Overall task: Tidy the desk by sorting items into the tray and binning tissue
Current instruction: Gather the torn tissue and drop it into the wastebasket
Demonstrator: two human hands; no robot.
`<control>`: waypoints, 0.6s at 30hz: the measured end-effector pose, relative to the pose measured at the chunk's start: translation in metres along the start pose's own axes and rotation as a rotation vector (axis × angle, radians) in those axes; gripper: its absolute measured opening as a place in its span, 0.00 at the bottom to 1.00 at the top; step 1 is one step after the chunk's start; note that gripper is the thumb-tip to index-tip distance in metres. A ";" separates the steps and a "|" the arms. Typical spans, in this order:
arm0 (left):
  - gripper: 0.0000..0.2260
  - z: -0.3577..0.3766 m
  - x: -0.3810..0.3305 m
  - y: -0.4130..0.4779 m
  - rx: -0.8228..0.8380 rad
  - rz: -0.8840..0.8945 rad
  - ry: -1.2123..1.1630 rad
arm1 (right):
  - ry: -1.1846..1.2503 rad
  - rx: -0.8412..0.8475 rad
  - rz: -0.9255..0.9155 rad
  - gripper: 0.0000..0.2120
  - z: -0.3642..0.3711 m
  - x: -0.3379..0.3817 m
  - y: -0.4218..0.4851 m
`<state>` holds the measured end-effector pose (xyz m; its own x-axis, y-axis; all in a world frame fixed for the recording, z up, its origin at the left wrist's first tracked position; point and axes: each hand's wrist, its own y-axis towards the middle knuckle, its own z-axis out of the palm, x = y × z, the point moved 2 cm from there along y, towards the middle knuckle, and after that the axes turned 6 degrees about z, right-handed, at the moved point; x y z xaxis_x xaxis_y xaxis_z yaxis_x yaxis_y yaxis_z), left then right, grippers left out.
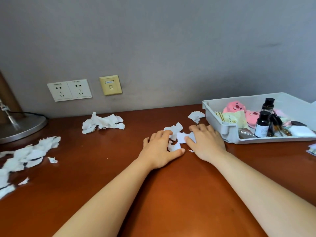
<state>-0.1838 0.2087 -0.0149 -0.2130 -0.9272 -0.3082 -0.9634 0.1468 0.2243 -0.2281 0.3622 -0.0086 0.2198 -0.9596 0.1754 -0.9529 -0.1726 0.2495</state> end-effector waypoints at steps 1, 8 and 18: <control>0.25 -0.001 0.000 0.000 -0.011 0.006 -0.009 | -0.024 -0.005 -0.005 0.23 0.000 0.001 -0.001; 0.10 -0.004 0.000 0.002 -0.067 0.091 -0.134 | -0.022 -0.018 -0.042 0.19 -0.004 0.005 -0.001; 0.07 -0.008 -0.002 0.003 -0.138 0.088 -0.159 | 0.102 -0.137 -0.066 0.11 -0.006 0.005 0.001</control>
<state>-0.1850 0.2083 -0.0058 -0.3286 -0.8451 -0.4216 -0.9109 0.1657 0.3778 -0.2270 0.3587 -0.0014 0.3072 -0.9187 0.2482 -0.8999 -0.1956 0.3897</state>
